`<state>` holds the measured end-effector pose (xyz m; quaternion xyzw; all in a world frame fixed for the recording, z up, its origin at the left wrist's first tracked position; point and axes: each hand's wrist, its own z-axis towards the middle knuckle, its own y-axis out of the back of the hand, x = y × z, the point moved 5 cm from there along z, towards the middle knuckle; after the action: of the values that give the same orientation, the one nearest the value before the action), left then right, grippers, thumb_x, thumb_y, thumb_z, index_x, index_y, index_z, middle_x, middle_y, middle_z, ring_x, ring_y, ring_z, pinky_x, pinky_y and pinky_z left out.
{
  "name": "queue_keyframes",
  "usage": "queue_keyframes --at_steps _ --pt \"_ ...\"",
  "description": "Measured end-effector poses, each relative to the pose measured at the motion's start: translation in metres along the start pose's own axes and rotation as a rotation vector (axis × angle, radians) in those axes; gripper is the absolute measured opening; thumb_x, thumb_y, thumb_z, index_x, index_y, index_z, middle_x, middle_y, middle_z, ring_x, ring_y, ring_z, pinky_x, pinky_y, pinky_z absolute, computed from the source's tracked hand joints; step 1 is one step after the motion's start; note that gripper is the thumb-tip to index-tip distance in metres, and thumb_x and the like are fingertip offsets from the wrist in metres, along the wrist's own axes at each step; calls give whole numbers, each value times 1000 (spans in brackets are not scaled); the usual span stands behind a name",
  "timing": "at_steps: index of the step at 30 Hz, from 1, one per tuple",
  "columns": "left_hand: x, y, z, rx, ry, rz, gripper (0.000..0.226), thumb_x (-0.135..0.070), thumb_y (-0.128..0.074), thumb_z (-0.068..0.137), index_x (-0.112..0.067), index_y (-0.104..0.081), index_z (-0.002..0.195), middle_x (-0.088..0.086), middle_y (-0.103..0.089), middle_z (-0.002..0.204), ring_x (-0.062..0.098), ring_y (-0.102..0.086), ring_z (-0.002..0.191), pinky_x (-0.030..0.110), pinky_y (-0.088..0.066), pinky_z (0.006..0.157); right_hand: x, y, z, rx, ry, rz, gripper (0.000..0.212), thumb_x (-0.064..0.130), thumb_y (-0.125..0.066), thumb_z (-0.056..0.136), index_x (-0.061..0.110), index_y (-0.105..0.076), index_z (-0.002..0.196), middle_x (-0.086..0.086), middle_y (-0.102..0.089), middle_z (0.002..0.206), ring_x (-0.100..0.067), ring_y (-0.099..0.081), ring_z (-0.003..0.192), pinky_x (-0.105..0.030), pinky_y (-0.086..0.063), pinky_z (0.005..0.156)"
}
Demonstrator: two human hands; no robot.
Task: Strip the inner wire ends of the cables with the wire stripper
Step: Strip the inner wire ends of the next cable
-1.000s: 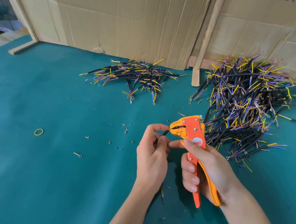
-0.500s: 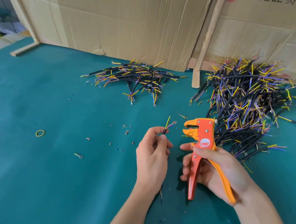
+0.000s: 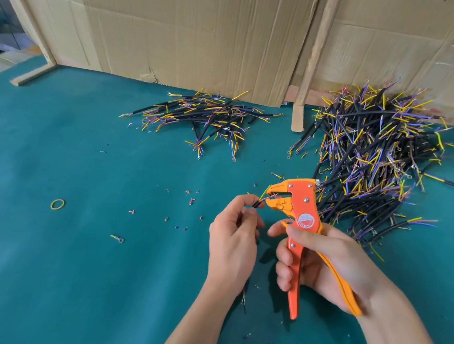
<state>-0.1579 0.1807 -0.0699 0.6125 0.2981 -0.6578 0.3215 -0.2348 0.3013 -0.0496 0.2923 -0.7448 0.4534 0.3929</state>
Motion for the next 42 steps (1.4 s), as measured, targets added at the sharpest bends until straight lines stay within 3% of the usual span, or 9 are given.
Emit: queue_keyframes --at_steps 11,18,24,27,31,33,36,39,42 --pt "1 0 1 4 1 -25 29 -12 -46 100 -29 -65 87 -9 -59 63 11 -44 55 24 -38 54 -4 -2 3 -62 2 35 32 29 -63 94 -1 -69 106 -12 -42 61 -24 -42 45 -33 -40 47" --pt "2 -1 0 28 -13 -53 25 -12 -49 100 -26 -67 91 -9 -58 64 13 -45 57 27 -40 56 -2 -3 9 -137 85 59 35 36 -70 83 3 -74 96 -4 -34 53 -14 -32 33 -21 -32 37" --pt "5 -3 -1 21 46 -49 22 -6 -53 96 -22 -68 94 -4 -71 74 15 -60 60 33 -48 63 -2 2 9 -64 117 160 35 24 -80 80 -2 -73 101 -18 -56 73 -31 -57 59 -41 -52 55" --pt "-2 -11 1 51 106 -25 25 -4 -50 92 -21 -68 96 0 -75 81 18 -68 65 37 -54 63 4 11 6 -56 142 210 42 24 -92 65 3 -71 94 -20 -60 80 -35 -62 68 -44 -56 64" --pt "-21 -34 31 68 145 -96 24 3 -47 95 -6 -65 109 14 -75 93 23 -74 79 32 -59 66 12 27 1 -65 234 327 35 25 -87 71 6 -70 95 -16 -62 83 -32 -63 73 -42 -57 68" --pt "-37 -63 48 322 115 13 24 -3 -48 101 -7 -63 119 21 -72 107 28 -70 91 41 -57 83 18 32 -2 -47 293 377 32 27 -83 75 8 -69 96 -13 -61 85 -29 -63 75 -39 -57 71" --pt "-55 -89 73 602 -41 377 28 -8 -51 101 -13 -68 122 14 -71 117 24 -64 100 35 -49 92 24 37 -3 -88 347 408 33 30 -84 72 10 -68 93 -9 -60 84 -25 -63 74 -36 -58 72" --pt "-64 -59 116 260 -152 787 33 -9 -48 92 -21 -68 115 10 -70 111 32 -65 101 36 -54 83 21 36 -2 -155 345 424 25 25 -74 77 8 -70 94 -12 -62 86 -27 -65 75 -39 -59 72" --pt "-48 -17 143 11 -21 1065 28 -20 -53 93 -13 -49 119 13 -62 120 38 -60 111 39 -40 76 12 25 3 -162 303 433 35 17 -66 78 -1 -70 108 -20 -65 91 -33 -67 79 -43 -60 75"
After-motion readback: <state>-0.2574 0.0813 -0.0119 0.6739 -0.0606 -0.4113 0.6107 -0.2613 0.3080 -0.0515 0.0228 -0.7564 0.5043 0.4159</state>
